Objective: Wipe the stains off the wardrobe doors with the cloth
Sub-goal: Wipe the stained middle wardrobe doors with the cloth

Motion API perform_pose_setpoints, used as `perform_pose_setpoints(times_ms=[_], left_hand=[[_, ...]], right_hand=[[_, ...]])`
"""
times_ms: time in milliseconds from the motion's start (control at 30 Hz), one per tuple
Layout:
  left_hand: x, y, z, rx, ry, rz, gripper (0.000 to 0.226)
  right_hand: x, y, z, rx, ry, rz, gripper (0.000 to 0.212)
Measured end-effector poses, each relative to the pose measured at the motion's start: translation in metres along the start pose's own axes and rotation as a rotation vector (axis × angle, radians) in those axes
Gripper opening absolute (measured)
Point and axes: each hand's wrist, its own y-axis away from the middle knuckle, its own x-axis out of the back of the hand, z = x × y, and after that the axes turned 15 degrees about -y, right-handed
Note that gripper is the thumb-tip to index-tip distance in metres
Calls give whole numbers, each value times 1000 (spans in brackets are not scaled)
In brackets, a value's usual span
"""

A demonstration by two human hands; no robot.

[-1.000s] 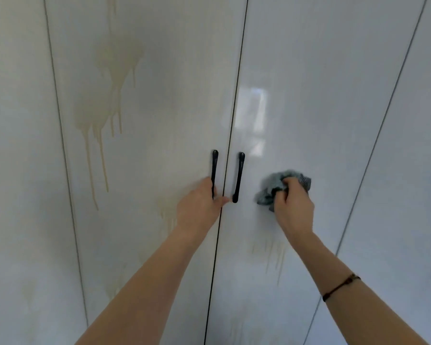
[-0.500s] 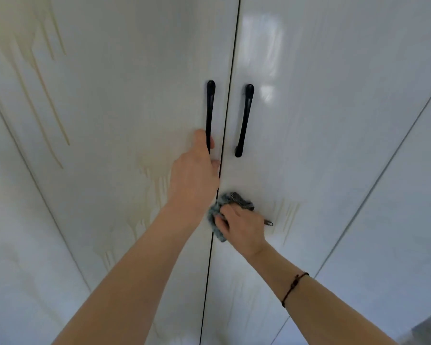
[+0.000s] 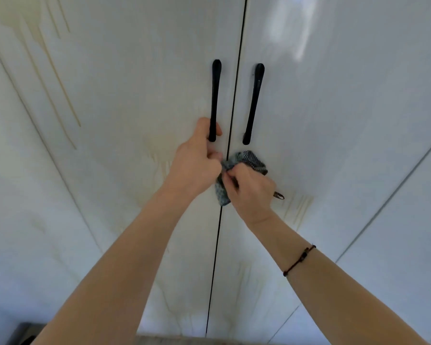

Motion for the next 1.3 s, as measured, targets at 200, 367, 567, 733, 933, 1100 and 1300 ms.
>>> perform_pose_setpoints(times_ms=[200, 367, 567, 733, 933, 1100, 1300], left_hand=[[-5, 4, 5, 77, 24, 3, 41], [-17, 9, 19, 128, -8, 156, 58], [-31, 8, 32, 201, -47, 271, 71], [-39, 7, 33, 171, -88, 361, 64], [-44, 2, 29, 178, -100, 389, 58], [-45, 3, 28, 181, -118, 410, 58], [-49, 2, 28, 169, -173, 435, 58]], right_hand=[[-8, 120, 23, 173, 169, -398, 35], [48, 31, 45, 56, 148, -183, 27], [108, -68, 47, -104, -59, 146, 21], [65, 81, 77, 118, 148, -298, 32], [64, 131, 87, 33, 128, -368, 32], [111, -15, 80, 11, -1, 95, 25], [104, 0, 81, 7, 4, 98, 31]])
